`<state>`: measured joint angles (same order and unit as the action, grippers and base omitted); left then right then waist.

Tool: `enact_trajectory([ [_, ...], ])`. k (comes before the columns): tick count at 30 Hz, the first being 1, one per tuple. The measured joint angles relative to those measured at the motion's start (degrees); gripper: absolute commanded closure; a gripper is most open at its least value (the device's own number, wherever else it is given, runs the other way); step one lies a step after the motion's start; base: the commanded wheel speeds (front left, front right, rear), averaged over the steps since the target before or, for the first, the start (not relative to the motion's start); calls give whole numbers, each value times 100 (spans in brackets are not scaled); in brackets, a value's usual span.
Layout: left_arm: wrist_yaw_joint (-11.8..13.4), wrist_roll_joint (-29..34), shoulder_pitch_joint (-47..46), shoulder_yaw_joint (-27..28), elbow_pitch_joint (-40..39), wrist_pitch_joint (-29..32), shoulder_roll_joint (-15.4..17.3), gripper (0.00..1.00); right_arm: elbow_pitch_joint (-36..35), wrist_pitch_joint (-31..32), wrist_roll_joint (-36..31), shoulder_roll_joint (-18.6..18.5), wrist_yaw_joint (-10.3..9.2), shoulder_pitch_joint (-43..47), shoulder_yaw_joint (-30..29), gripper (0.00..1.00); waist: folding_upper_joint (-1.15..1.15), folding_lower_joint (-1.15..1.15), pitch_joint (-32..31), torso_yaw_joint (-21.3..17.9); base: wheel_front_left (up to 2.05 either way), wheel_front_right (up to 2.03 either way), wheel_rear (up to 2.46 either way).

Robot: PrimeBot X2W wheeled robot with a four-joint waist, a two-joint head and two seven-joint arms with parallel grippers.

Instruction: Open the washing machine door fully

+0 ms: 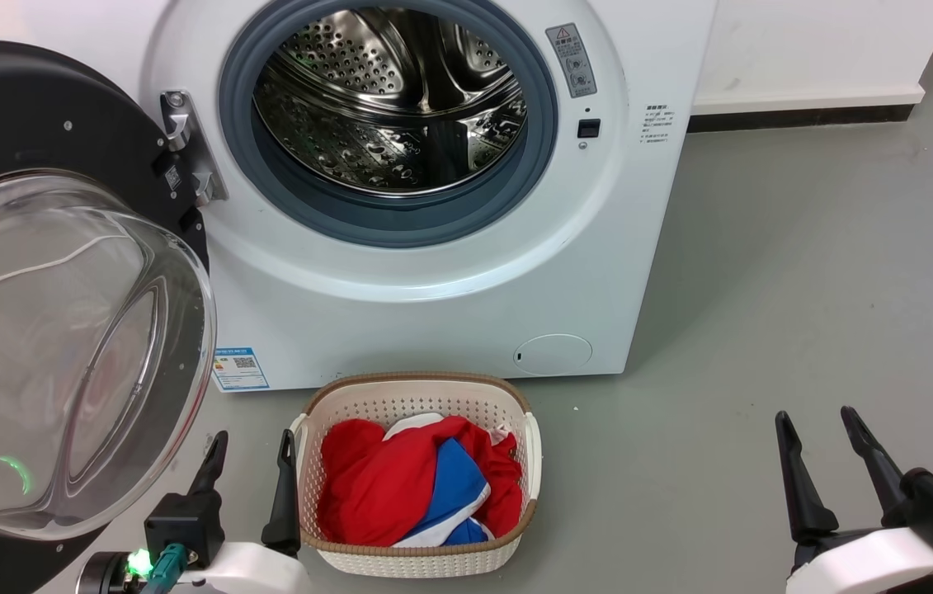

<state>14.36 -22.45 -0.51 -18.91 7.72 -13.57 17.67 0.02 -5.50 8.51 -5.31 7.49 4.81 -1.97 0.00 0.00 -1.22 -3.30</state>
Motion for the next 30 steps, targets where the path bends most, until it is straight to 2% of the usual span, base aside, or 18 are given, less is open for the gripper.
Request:
enact_trajectory([
  [1,0,-7,0,0,1,-3,1,0,4,0,1,-5,0,-3,3,0,0,0,-2,2,0,0,0],
  [2,0,-9,0,0,1,-10,2,100,8,0,2,-10,0,-4,9,100,0,0,-5,2,0,0,0],
  [7,-29,-73,176,-52,176,11,-107,100,243,14,62,26,0,143,21,100,0,0,-5,7,0,0,0],
  [30,-641,-2112,33,616,341,536,-439,100,580,358,2453,86,0,-133,-111,100,0,0,22,66,0,0,0],
])
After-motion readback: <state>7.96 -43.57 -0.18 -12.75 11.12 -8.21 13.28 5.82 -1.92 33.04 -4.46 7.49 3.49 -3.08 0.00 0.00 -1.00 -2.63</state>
